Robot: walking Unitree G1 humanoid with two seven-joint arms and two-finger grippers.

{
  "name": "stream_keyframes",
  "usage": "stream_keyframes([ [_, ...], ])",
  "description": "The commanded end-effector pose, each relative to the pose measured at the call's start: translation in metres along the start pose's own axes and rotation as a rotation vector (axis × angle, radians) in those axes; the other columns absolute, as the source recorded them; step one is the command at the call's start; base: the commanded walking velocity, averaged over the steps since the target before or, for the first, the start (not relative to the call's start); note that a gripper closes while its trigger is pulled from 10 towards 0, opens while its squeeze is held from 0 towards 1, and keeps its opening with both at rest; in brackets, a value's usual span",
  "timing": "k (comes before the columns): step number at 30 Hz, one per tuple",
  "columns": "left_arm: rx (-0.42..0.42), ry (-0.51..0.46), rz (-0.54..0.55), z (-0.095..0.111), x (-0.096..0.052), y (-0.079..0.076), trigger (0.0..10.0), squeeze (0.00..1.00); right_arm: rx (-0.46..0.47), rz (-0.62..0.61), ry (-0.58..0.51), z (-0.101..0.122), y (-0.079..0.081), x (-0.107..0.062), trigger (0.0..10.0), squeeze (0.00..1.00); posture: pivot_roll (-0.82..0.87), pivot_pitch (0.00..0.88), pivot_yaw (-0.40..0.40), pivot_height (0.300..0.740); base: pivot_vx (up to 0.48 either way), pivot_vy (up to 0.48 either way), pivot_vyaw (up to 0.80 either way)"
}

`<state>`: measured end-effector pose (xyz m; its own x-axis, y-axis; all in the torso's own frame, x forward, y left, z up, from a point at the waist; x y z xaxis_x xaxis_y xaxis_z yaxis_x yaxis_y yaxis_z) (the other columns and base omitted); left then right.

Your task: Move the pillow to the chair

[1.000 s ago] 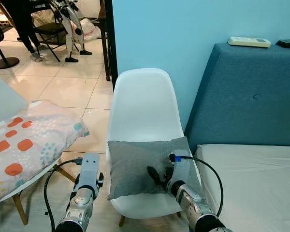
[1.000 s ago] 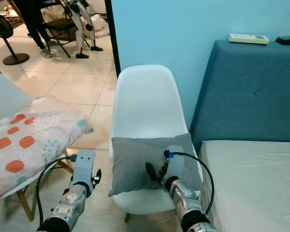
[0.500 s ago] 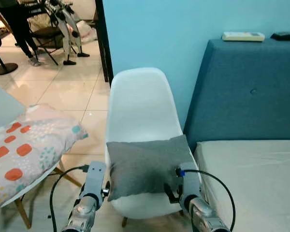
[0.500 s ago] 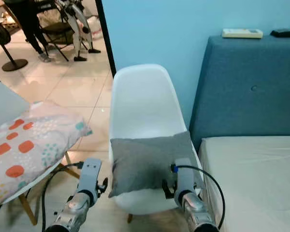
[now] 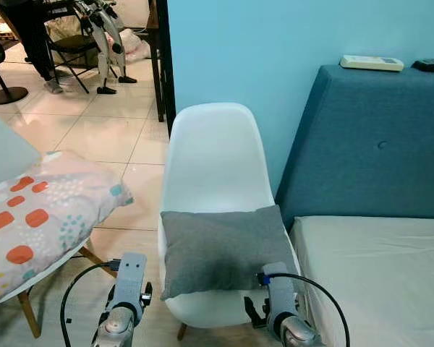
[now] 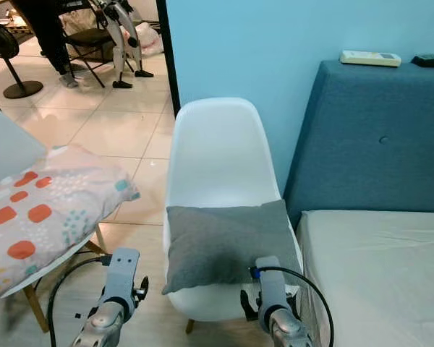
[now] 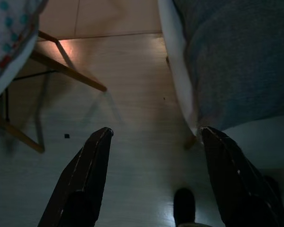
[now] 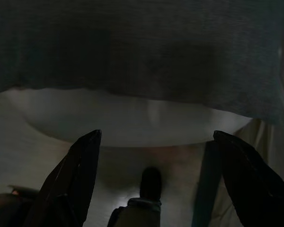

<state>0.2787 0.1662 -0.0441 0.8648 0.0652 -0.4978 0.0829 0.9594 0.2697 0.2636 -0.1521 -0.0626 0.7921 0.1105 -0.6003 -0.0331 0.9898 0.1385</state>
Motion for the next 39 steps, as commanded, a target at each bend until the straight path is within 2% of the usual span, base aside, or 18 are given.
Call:
stream_keyframes([
  [1,-0.006,0.022,-0.014,-0.008,-0.003,-0.003,10.0,0.00,0.020,-0.014,-0.009,-0.005,-0.004,-0.003,10.0,0.00,-0.02,0.069,-0.031,0.740,0.000,0.000,0.00],
  [6,0.016,0.033,-0.033,-0.015,-0.006,-0.006,10.0,0.00,0.013,-0.046,-0.020,-0.005,-0.010,-0.005,10.0,0.00,-0.02,0.075,-0.028,0.740,0.000,0.000,0.00],
  [17,0.004,0.037,-0.028,-0.019,-0.009,-0.007,10.0,0.00,0.008,-0.055,-0.060,-0.001,-0.010,-0.005,10.0,0.00,-0.02,0.068,-0.032,0.740,0.000,0.000,0.00],
  [24,-0.009,-0.015,-0.011,-0.005,-0.005,-0.003,10.0,0.00,0.007,-0.033,-0.096,0.008,-0.003,-0.003,10.0,0.00,-0.01,0.062,-0.028,0.740,0.000,0.000,0.00],
  [26,-0.009,-0.023,-0.011,-0.003,-0.004,-0.003,10.0,0.00,0.039,-0.019,-0.110,0.012,0.000,-0.001,10.0,0.00,-0.01,0.062,-0.025,0.740,0.000,0.000,-0.80],
  [39,0.009,-0.016,-0.019,-0.003,-0.003,-0.003,10.0,0.00,0.034,-0.022,-0.105,0.009,0.001,-0.002,10.0,0.00,-0.01,0.063,-0.012,0.740,0.000,0.000,-0.80],
])
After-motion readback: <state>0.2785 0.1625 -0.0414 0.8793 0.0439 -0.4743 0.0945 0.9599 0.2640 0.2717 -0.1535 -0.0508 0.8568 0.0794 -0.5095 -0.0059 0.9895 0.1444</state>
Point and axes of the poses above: a point about 5 cm out from each wrist's last joint towards the gripper, its own x axis pointing out of the wrist towards the gripper, its own z axis along the axis of the wrist's last joint, y = z × x, the point moved 3 cm from there along x, pointing out of the wrist towards the gripper, and after that the axes turned 10 degrees about x, right-handed, at the moved point
